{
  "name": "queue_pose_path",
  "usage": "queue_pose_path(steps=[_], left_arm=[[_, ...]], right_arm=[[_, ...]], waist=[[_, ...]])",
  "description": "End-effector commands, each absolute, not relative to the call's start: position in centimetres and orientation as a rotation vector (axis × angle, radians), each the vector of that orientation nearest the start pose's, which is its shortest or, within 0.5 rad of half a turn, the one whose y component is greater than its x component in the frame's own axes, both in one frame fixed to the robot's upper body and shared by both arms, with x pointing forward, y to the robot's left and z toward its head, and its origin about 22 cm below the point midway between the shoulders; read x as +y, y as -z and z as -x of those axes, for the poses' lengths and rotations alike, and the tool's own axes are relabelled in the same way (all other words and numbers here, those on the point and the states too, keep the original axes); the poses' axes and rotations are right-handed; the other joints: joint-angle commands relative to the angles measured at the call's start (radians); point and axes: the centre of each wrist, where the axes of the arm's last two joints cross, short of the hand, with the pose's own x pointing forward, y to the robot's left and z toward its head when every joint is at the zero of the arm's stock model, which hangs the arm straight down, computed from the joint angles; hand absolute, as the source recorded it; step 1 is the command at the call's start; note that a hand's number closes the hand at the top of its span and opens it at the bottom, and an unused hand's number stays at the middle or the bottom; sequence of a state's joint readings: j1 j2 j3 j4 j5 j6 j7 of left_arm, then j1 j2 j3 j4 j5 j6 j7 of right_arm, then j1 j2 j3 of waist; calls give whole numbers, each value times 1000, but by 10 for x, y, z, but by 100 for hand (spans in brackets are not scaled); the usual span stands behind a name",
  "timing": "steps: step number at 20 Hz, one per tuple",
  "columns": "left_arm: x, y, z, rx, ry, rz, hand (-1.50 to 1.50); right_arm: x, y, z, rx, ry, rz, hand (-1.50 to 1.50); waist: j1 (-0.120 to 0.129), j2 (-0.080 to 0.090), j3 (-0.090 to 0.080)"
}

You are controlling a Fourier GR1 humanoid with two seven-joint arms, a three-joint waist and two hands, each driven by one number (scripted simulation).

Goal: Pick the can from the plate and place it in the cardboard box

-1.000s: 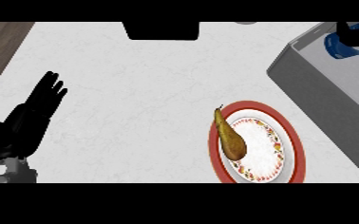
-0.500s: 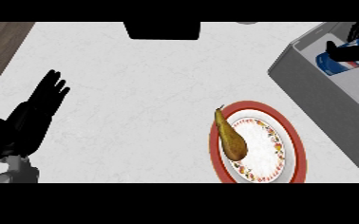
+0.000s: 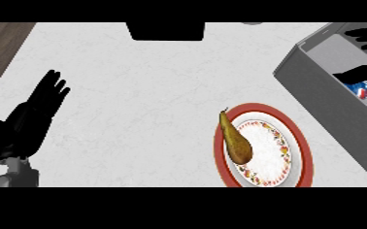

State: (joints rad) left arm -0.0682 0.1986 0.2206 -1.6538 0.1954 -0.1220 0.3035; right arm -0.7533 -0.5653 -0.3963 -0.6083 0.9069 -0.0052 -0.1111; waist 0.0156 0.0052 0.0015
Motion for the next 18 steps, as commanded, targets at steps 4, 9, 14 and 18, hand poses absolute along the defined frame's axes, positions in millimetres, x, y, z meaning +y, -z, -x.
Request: queue_pose_path(steps=[4,9,14,18], left_arm=[[320,-52,-244,-1439,-54,-44,0],[326,-47,-238,-1417,-58,-38,0],[320,-68,-241,-1445,-37,-43,0],[321,-59,-237,-1445,-33,-45,0]], right_arm=[[-438,-115,-379,-1489,-192,957,-150],[-463,-132,-365,-1565,12,875,-150],[-516,-138,-330,-1543,99,864,-150],[-556,-149,-290,-1581,167,829,-150]], waist=[[-17,-8,0],[-17,-9,-1],[-5,-2,0],[-12,-4,0]])
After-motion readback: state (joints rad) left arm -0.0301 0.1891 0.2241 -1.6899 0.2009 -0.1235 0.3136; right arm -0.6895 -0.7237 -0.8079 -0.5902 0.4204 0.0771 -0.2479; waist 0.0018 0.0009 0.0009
